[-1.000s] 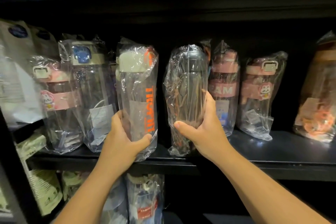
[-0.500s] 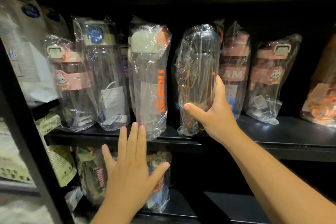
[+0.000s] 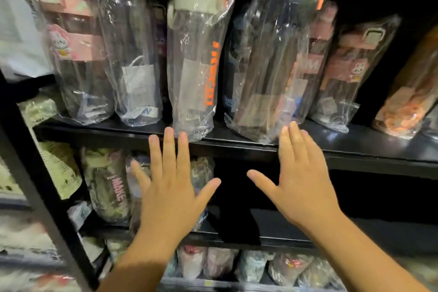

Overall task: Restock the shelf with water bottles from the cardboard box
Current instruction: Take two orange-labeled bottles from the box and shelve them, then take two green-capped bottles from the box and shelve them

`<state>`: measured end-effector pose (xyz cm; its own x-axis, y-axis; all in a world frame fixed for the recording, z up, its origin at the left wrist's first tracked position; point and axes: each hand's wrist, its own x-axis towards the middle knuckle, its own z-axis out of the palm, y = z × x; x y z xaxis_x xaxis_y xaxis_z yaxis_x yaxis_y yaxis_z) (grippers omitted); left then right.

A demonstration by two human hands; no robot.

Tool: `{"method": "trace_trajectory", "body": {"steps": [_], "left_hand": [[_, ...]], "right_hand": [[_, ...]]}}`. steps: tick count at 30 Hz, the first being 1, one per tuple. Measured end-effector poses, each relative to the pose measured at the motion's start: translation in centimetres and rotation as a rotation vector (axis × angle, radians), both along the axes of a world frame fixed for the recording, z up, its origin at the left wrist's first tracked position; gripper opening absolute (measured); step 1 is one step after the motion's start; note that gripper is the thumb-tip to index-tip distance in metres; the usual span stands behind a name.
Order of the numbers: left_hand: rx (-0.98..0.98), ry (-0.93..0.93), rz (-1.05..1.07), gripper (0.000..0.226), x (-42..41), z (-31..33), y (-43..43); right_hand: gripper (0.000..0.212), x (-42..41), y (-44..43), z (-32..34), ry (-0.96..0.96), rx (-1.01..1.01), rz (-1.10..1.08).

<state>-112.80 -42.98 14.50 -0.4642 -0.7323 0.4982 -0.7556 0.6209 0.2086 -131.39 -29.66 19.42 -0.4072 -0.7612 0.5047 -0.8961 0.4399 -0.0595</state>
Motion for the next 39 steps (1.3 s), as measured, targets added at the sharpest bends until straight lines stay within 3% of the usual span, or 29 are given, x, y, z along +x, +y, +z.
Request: {"method": "trace_trajectory", "body": {"steps": [5,11,19,23,32,39], "left_hand": [[0.069,-0.06,0.009,0.103,-0.6,-2.0,2.8],[0.178,-0.243,-0.051,0.096,-2.1,-6.9,8.1],[0.241,-0.51,-0.33,0.091,-9.4,-13.2,23.5],[0.256,-0.689,-0.528,0.091,-13.6,-15.8,33.4],[0.173,-0.908,-0.957,0.104,-18.9,-20.1,57.1],[-0.021,-0.971,-1.346,0.089,-20.1,-22.1,69.6]], "right_hand": [[0.091,-0.7,4.4,-3.5,0.079,0.087,-0.004],[0.093,-2.4,13.2,-11.4,-0.176,0.305,-0.156],[0.107,-5.5,33.2,-21.7,-0.381,0.515,-0.47],[0.099,-4.5,45.6,-24.6,-0.511,0.545,-0.653],[0.1,3.3,69.7,-28.0,-0.788,0.446,-1.031],[0.101,10.4,80.1,-29.6,-1.001,0.211,-1.401]]}}
